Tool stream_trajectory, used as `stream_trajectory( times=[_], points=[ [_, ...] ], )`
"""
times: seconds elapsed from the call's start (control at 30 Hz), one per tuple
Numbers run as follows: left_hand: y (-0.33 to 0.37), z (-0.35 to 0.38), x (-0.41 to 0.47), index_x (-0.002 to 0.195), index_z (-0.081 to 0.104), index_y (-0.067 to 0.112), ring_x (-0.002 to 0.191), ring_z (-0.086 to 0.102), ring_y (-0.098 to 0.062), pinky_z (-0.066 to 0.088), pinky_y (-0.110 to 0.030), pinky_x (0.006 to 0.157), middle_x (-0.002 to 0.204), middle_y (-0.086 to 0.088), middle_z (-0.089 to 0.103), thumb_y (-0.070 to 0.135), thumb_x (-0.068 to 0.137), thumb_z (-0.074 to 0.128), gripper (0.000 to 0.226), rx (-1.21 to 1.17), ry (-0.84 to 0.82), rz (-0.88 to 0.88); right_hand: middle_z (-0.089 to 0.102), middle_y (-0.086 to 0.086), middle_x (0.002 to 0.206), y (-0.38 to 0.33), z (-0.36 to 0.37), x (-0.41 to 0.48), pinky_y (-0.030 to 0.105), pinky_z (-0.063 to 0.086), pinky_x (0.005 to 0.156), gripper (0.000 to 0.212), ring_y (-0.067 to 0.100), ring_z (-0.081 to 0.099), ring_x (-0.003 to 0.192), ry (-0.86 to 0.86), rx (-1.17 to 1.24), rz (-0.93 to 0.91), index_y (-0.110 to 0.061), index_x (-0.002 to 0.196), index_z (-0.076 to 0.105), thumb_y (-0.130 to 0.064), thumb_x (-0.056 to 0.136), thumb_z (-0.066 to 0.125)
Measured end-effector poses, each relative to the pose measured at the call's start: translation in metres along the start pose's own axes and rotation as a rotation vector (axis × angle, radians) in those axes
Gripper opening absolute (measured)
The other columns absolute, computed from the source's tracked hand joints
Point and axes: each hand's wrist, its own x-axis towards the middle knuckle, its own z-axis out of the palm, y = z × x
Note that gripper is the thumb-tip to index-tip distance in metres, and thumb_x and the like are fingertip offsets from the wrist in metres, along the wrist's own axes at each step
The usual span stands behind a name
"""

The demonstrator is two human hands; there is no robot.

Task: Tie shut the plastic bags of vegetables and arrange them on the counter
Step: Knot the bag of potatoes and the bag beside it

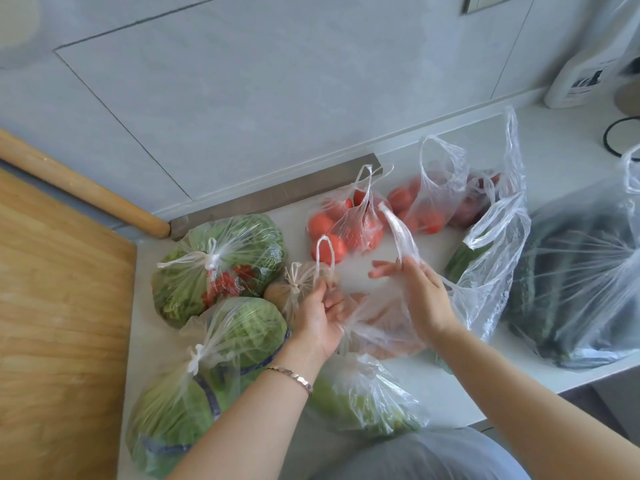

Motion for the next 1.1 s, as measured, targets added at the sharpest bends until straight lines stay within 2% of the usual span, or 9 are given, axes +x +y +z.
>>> stream_trajectory(
  times=[0.07, 0.13, 0.33, 0.57, 0.67, 0.77, 0.83, 1.0, 1.1],
  points=[
    [0.002, 0.003, -0.002, 0.082, 0.054, 0.013, 0.030, 0.023, -0.004, 0.021, -0.014, 0.032, 0.040, 0.008, 0.030, 0.045, 0.096, 0.031, 0.042, 0.060, -0.018, -0.070, 0.049, -0.008, 0.046, -0.001, 0.010, 0.002, 0.025, 0.043, 0.060, 0.041, 0.015, 0.049, 0.052, -0.030, 0.230, 0.116, -0.011, 0.058, 0.044, -0.017, 0.097, 0.033],
    [0.004, 0.004, -0.001, 0.082, 0.055, 0.009, 0.031, 0.022, -0.005, 0.018, -0.015, 0.031, 0.041, 0.008, 0.031, 0.054, 0.094, 0.024, 0.056, 0.120, -0.054, -0.120, 0.032, -0.007, 0.042, 0.008, 0.013, 0.007, 0.024, 0.031, 0.046, 0.036, 0.010, 0.030, 0.040, 0.030, 0.244, 0.204, -0.017, 0.061, 0.032, -0.017, 0.096, 0.034],
    [-0.013, 0.005, -0.014, 0.073, 0.053, 0.009, 0.032, 0.025, -0.002, 0.021, -0.014, 0.034, 0.040, 0.010, 0.036, 0.030, 0.098, 0.037, 0.037, 0.439, -0.003, 0.003, 0.050, 0.008, 0.068, 0.025, 0.014, 0.003, 0.031, 0.041, 0.054, 0.046, 0.020, 0.045, 0.057, 0.162, -0.033, 0.568, -0.011, 0.071, 0.051, -0.042, 0.096, 0.030],
    [-0.016, -0.006, -0.018, 0.074, 0.058, 0.008, 0.035, 0.036, -0.004, 0.028, -0.015, 0.037, 0.043, 0.007, 0.052, 0.017, 0.092, 0.051, 0.022, 0.479, 0.049, -0.043, 0.050, -0.009, 0.039, 0.028, 0.014, -0.017, 0.018, 0.034, 0.041, 0.033, 0.005, 0.042, 0.037, -0.088, -0.250, 0.212, -0.010, 0.062, 0.060, -0.009, 0.092, 0.046],
    [-0.015, -0.005, -0.021, 0.078, 0.065, 0.011, 0.043, 0.039, -0.007, 0.031, -0.016, 0.042, 0.044, 0.007, 0.047, 0.022, 0.092, 0.052, 0.022, 0.510, 0.030, -0.098, 0.060, -0.002, 0.053, 0.027, 0.018, -0.026, 0.011, 0.041, 0.044, 0.024, -0.001, 0.052, 0.041, -0.186, -0.283, 0.113, -0.003, 0.075, 0.067, -0.008, 0.091, 0.051],
    [-0.013, -0.003, -0.023, 0.079, 0.067, 0.014, 0.043, 0.044, -0.006, 0.033, -0.017, 0.044, 0.045, 0.007, 0.050, 0.023, 0.093, 0.051, 0.023, 0.522, 0.012, -0.080, 0.069, 0.010, 0.071, 0.025, 0.018, -0.031, 0.019, 0.054, 0.063, 0.018, 0.012, 0.066, 0.064, -0.297, -0.292, 0.032, -0.007, 0.080, 0.068, -0.007, 0.090, 0.053],
    [-0.012, -0.002, -0.024, 0.080, 0.067, 0.015, 0.045, 0.051, -0.006, 0.039, -0.017, 0.044, 0.052, 0.005, 0.059, 0.021, 0.092, 0.053, 0.019, 0.518, 0.019, -0.053, 0.071, -0.002, 0.072, 0.025, 0.016, -0.033, 0.014, 0.051, 0.066, 0.011, 0.005, 0.067, 0.067, -0.362, -0.286, 0.023, -0.007, 0.083, 0.069, -0.008, 0.087, 0.058],
    [-0.017, -0.003, -0.024, 0.077, 0.064, 0.018, 0.045, 0.039, -0.007, 0.033, -0.015, 0.042, 0.050, 0.005, 0.044, 0.018, 0.091, 0.055, 0.017, 0.693, 0.064, 0.156, 0.053, -0.014, 0.038, 0.029, 0.016, -0.025, 0.008, 0.033, 0.041, 0.020, 0.000, 0.043, 0.035, -0.098, -0.294, 0.026, -0.014, 0.070, 0.068, -0.014, 0.087, 0.060],
    [-0.020, -0.008, -0.026, 0.080, 0.059, 0.011, 0.056, 0.046, -0.012, 0.039, -0.020, 0.052, 0.060, 0.001, 0.050, 0.022, 0.093, 0.052, 0.018, 0.861, 0.017, 0.334, 0.057, -0.008, 0.045, 0.031, 0.020, -0.017, 0.016, 0.040, 0.049, 0.022, 0.002, 0.050, 0.042, 0.029, -0.259, 0.091, -0.015, 0.064, 0.065, -0.019, 0.086, 0.062]
  ],
)
